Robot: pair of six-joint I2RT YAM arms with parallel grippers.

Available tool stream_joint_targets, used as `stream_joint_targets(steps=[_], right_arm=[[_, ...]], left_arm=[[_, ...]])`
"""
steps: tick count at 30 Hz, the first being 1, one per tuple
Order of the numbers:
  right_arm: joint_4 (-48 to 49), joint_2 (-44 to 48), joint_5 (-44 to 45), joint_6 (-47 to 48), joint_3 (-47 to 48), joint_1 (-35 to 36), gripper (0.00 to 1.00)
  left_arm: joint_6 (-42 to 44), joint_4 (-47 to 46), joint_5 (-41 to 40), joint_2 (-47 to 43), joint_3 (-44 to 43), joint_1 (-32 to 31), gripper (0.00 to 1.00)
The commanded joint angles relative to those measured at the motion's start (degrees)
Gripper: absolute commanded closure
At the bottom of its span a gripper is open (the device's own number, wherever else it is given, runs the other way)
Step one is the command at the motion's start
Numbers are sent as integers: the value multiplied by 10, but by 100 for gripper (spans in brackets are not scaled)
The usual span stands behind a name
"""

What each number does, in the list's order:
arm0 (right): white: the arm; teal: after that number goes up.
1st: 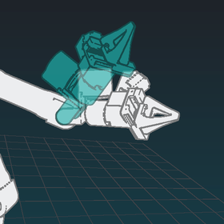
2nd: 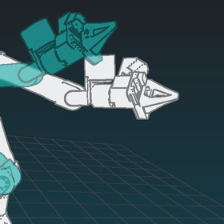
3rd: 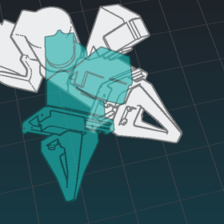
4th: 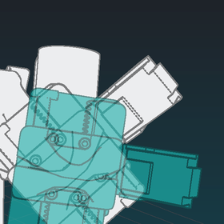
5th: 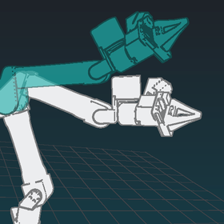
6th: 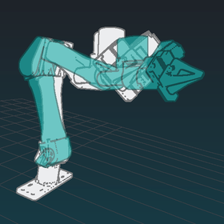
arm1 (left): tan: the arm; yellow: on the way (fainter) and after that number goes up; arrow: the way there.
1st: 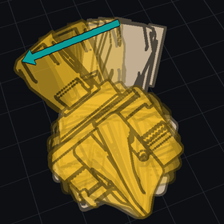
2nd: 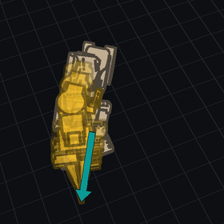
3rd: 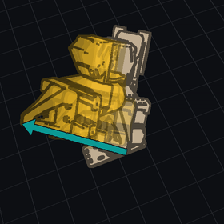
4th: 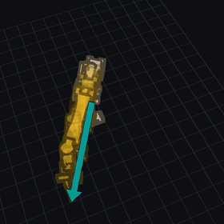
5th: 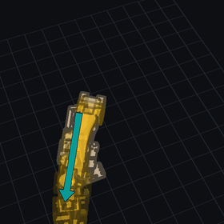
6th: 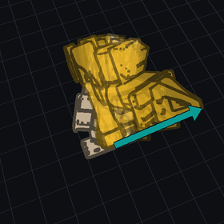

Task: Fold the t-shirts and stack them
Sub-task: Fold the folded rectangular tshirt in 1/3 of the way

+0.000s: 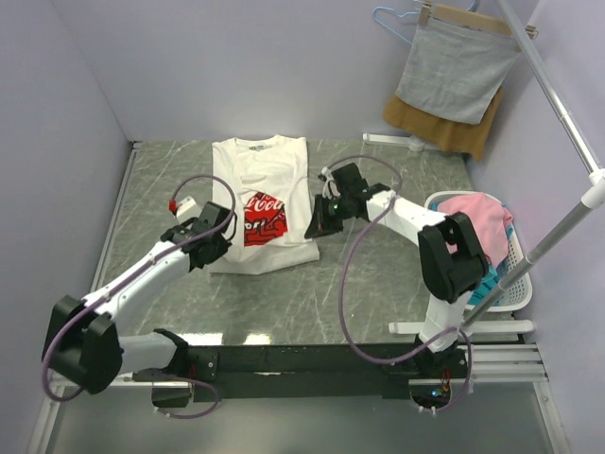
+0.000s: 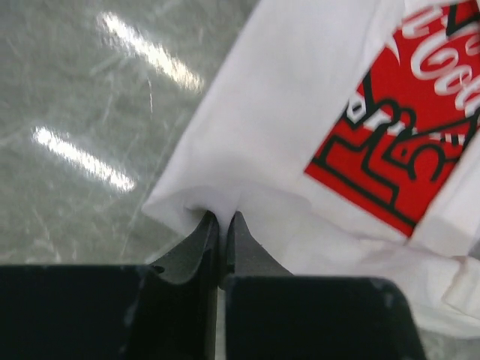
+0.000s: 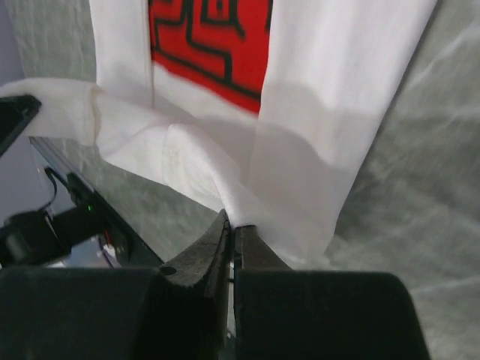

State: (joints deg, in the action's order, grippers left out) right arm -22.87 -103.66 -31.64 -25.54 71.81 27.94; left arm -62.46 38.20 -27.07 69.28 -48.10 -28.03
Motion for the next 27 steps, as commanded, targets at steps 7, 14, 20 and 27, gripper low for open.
stream_joint_targets(steps=[7,14,20,27], right_arm=[[-65,-167,-26,44,250,-49,100],[-94,-289,-21,37,388,-70,100],[-69,-324,1,32,434,-90,61],[1,-209,69,52,331,-105,39]], left_arm=[[159,-215,12,147,-74,110,96],[210,-298,61,263,-145,139,94],[205,-277,41,334,-203,154,43],[206,-235,-19,254,-186,159,21]])
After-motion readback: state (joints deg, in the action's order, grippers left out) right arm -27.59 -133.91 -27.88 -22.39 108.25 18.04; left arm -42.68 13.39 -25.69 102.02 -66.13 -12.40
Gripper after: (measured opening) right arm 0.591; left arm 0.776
